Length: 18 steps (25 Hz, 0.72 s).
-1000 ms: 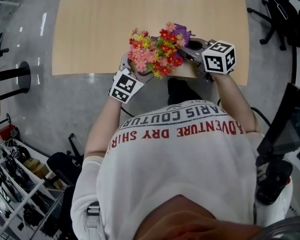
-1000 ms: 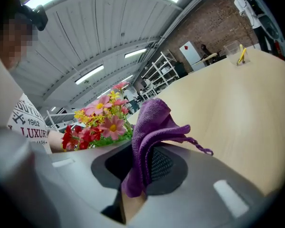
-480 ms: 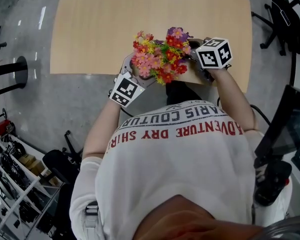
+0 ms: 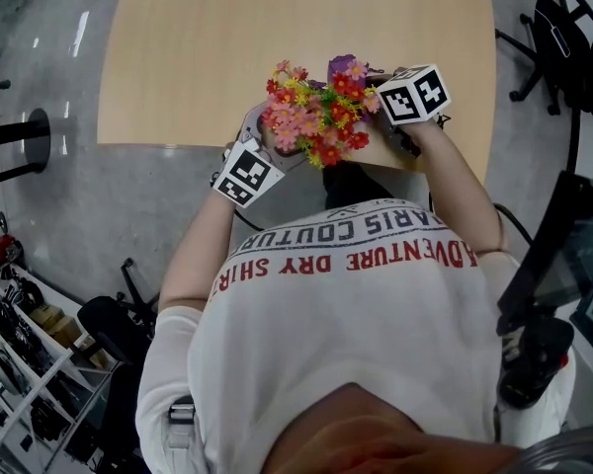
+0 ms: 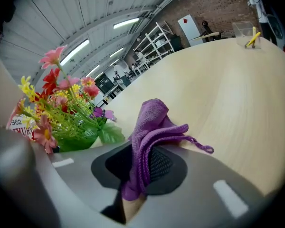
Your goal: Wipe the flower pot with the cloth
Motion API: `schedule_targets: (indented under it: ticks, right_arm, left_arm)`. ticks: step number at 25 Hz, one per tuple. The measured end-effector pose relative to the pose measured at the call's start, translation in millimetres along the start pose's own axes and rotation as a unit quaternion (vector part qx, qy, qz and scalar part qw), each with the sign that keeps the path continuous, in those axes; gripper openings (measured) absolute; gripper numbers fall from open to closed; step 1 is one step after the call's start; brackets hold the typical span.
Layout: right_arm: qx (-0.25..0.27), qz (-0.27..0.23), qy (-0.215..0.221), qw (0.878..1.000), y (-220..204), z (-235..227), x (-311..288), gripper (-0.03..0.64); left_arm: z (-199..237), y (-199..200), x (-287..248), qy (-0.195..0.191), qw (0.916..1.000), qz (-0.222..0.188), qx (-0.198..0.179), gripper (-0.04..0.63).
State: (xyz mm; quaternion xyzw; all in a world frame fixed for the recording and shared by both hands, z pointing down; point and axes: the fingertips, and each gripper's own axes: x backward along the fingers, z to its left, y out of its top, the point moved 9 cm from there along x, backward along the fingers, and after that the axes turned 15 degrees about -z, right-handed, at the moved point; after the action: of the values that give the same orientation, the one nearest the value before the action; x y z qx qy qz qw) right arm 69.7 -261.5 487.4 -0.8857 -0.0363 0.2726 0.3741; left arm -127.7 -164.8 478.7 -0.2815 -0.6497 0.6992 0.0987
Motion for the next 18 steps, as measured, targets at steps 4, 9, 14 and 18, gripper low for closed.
schedule_targets:
  ticks: [4,9,14,18]
  right_arm:
    - [0.015,-0.068,-0.023,0.997,1.8,7.1,18.4,0.048]
    - [0.059,-0.146,-0.083,0.984,1.7,38.4,75.6,0.048]
    - [0.032,-0.243,-0.057,0.968,-27.5,112.5,153.4,0.048]
    - [0.043,-0.253,-0.004,0.967,-67.1,189.1,189.5,0.048]
  left_arm:
    - [-0.6,1.7,4.8,0.026,0.9995,0.002,0.015,0.449]
    - [-11.6,10.0,42.0,0.083,0.9922,-0.034,0.087,0.449]
    - [-61.4,20.5,107.9,0.136,0.983,-0.022,0.122,0.24]
    - [-120.8,51.7,132.7,0.131,0.9728,-0.075,0.176,0.002]
